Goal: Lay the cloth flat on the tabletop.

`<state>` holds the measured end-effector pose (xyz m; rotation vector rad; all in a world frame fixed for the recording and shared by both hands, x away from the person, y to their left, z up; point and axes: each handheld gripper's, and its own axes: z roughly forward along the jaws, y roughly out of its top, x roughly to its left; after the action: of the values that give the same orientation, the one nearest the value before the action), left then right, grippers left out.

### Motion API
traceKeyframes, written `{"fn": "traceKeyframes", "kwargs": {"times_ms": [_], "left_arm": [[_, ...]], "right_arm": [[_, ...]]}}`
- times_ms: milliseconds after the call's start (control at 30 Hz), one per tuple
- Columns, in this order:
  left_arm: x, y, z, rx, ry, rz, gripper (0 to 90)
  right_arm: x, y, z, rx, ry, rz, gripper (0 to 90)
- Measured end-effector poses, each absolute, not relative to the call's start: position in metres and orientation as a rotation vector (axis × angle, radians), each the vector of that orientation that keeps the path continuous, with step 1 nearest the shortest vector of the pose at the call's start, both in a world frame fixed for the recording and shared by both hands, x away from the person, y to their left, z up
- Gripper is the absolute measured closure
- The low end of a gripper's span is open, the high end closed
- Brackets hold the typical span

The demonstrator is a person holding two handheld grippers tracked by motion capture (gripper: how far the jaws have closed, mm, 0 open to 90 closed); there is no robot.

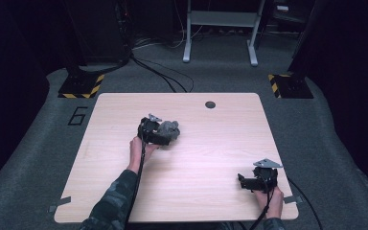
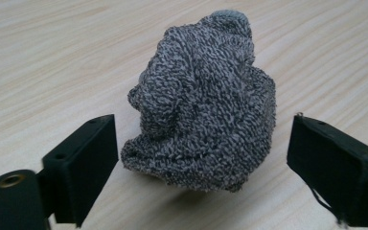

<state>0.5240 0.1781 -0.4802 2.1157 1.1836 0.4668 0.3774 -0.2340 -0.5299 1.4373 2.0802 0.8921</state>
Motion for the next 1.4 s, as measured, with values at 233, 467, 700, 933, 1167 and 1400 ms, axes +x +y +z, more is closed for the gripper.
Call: {"fn": "traceKeyframes", "kwargs": {"times_ms": [233, 467, 700, 933, 1167, 1400], "left_arm": [[0.527, 0.175, -0.486, 2.127, 1.189, 0.477, 22.0], [0.526, 0.171, -0.490, 2.136, 1.183, 0.498, 34.4], [0.523, 0.169, -0.490, 2.132, 1.176, 0.541, 52.8], [0.520, 0.172, -0.483, 2.105, 1.149, 0.567, 67.4], [0.511, 0.174, -0.471, 2.072, 1.106, 0.596, 69.2], [0.498, 0.174, -0.458, 2.031, 1.071, 0.613, 69.3]], "right_arm": [[0.377, -0.234, -0.530, 1.428, 2.085, 0.893, 3.1], [0.377, -0.234, -0.530, 1.429, 2.085, 0.893, 3.2], [0.377, -0.234, -0.530, 1.429, 2.086, 0.894, 3.4], [0.377, -0.234, -0.530, 1.429, 2.085, 0.894, 3.4], [0.377, -0.234, -0.530, 1.429, 2.085, 0.895, 3.4], [0.377, -0.234, -0.530, 1.434, 2.085, 0.893, 3.7]]}}
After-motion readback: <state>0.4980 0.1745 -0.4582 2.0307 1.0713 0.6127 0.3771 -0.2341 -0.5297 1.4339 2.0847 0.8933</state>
